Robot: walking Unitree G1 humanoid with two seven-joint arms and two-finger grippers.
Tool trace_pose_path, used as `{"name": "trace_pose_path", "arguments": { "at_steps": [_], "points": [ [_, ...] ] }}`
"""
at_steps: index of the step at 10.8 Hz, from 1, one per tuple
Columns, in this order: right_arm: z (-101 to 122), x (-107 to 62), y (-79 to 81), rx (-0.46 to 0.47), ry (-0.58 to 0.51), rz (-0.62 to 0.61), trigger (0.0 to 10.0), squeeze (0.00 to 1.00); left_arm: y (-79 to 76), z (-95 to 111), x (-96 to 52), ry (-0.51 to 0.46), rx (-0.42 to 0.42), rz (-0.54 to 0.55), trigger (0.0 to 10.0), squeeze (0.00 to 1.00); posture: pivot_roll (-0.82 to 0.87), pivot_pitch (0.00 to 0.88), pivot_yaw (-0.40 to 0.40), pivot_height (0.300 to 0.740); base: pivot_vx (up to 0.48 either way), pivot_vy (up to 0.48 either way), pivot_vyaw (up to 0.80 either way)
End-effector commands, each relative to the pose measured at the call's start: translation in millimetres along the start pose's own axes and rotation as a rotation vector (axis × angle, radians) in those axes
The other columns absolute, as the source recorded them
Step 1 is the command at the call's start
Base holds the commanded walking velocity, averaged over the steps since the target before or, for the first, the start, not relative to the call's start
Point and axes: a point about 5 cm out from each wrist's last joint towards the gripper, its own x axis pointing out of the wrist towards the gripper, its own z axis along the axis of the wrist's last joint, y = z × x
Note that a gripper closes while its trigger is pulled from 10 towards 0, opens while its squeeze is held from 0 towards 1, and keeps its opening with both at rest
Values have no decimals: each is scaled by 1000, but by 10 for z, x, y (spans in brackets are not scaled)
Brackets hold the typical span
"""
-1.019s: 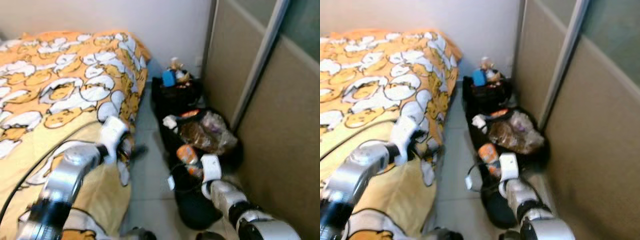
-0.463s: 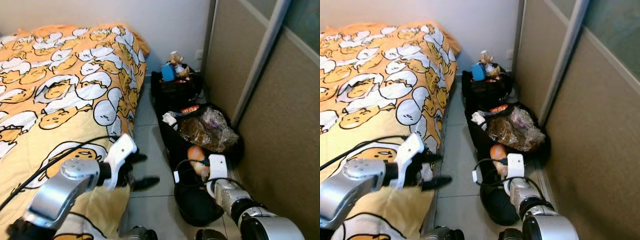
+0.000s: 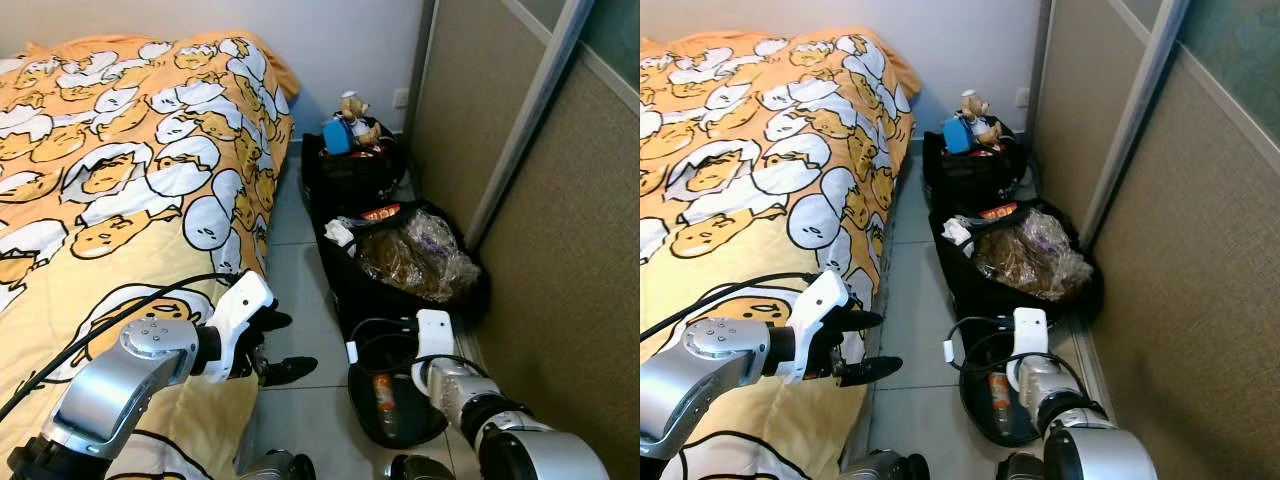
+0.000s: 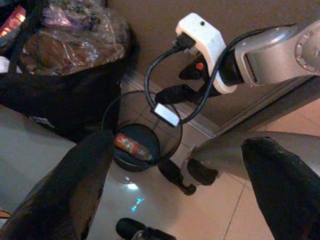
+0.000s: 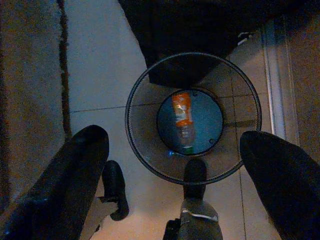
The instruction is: Clean up the room
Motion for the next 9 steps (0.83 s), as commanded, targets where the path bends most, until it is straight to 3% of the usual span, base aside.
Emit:
{"name": "trace_pose_path", "arguments": {
  "at_steps": [1,2,3,4,5,6,8,9],
  "points": [
    [-11,1,39,-26,-5,10,10000,1000,52,31,-23,-6,8,33,10000,0,4,97,116,740,0,0,0],
    [194,-11,69,-152,-141,6,10000,0,257,101,79,-134,-24,249,10000,0,-25,74,104,740,0,0,0],
    [257,-21,71,-173,-196,1,10000,0,352,122,123,-185,-57,354,10000,0,-36,59,94,740,0,0,0],
    [374,-76,5,-123,-362,-33,10000,0,470,80,209,-275,-151,514,10000,0,-79,7,66,740,0,0,0],
    [395,-92,-19,-124,-396,-52,10000,0,476,74,224,-295,-174,527,10000,0,-79,7,66,740,0,0,0],
    [412,-236,-143,-121,-599,-92,10000,0,558,53,268,-394,-200,753,10000,0,-145,0,48,740,0,0,0],
    [484,-585,-373,-102,-827,-128,10000,0,453,23,497,-433,-210,844,10000,0,-175,0,31,740,0,0,0],
    [540,-638,-409,-121,-855,-113,10000,0,477,-80,544,-411,-255,861,10000,0,-181,0,4,740,0,0,0]
  ]
}}
